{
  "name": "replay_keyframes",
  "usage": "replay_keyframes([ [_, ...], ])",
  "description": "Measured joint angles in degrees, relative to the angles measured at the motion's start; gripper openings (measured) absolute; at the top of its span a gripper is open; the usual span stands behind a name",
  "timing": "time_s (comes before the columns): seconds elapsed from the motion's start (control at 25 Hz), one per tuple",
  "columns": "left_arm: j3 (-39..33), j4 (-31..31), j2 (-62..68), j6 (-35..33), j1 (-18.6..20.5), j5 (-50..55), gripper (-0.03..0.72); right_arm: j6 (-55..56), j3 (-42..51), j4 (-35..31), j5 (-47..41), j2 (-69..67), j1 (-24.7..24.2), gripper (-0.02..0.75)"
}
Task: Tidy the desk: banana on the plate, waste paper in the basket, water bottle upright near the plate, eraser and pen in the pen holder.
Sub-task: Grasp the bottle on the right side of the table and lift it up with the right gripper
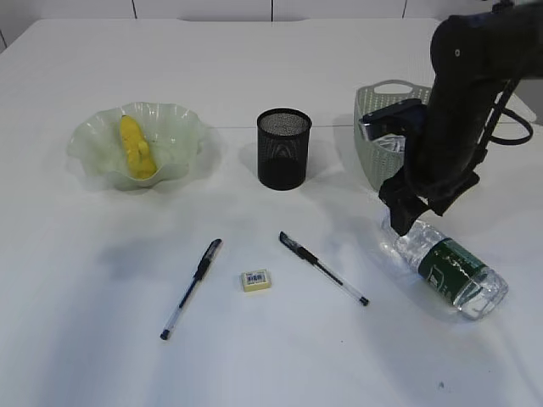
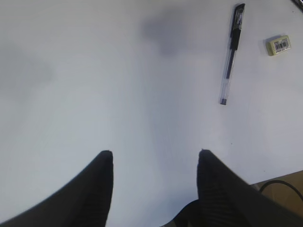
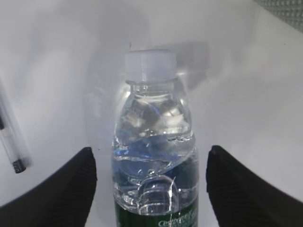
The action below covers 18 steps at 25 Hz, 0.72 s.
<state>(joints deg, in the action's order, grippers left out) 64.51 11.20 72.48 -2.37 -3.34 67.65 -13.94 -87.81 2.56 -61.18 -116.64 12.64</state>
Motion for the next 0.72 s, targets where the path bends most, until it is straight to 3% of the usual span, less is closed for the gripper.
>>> replay_keyframes([
  [0.72,0.00,0.10,0.00,0.00,0.00,-3.01,0.403,0.10,-0.41,0.79,2.19,-5.76,0.00,0.545],
])
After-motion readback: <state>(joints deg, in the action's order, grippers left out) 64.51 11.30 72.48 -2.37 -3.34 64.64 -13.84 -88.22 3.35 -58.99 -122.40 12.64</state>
